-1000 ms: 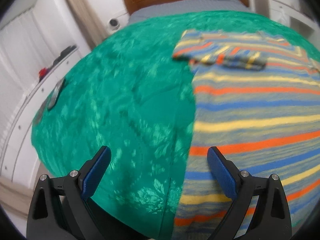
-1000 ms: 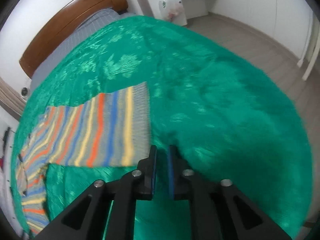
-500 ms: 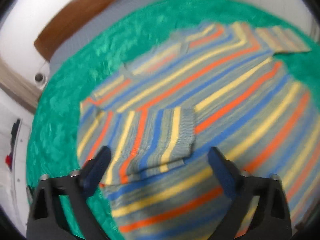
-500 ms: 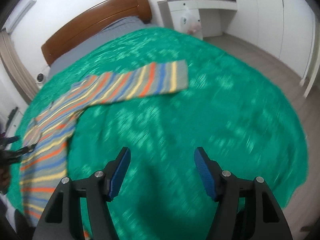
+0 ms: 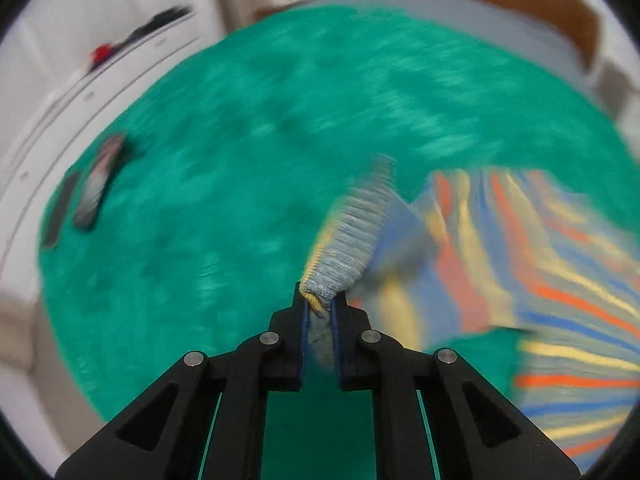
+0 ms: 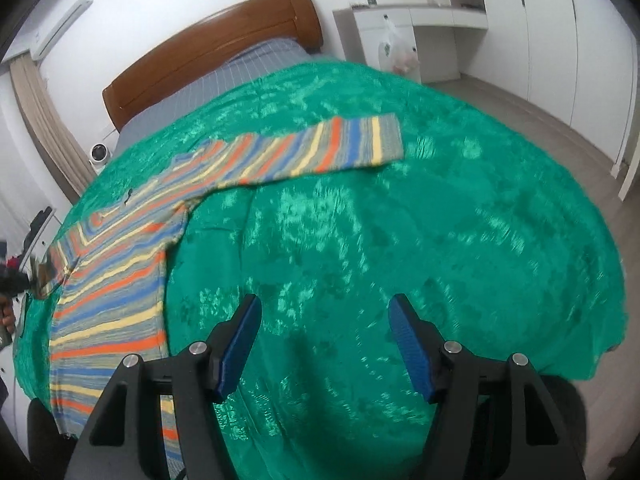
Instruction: Fold small clothes
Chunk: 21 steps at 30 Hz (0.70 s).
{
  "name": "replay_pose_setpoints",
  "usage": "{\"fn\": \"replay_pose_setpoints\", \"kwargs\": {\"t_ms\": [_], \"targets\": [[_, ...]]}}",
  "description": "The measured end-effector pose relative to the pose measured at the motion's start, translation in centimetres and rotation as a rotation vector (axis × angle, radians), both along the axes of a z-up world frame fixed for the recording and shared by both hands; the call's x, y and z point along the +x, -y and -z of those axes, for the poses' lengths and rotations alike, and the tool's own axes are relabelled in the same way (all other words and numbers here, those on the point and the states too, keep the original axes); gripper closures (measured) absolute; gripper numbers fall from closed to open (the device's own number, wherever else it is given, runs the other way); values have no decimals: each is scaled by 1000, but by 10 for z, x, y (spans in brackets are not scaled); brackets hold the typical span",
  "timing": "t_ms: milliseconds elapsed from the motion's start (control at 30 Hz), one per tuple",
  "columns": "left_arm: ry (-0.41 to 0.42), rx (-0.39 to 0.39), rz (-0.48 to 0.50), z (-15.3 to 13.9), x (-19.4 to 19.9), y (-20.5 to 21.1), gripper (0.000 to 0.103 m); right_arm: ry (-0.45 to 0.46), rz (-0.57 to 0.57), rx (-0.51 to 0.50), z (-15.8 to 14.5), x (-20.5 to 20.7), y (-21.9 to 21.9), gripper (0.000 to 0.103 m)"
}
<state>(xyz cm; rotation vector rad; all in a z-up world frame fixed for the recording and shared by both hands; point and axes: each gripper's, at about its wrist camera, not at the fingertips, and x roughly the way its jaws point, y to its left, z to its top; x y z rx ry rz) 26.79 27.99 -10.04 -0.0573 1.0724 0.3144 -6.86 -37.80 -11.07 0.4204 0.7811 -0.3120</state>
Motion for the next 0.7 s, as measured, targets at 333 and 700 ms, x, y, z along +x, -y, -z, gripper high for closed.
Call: {"fn": "replay_pose_setpoints", "kwargs": {"t_ms": [333,700], "targets": [[-21,-40,-62,41,2,-17,96,-27,31,-10,9,3,-1,37],[25,-91,-111,33,-48,-62,90,-16,51,-28,8,3,-3,37]]}}
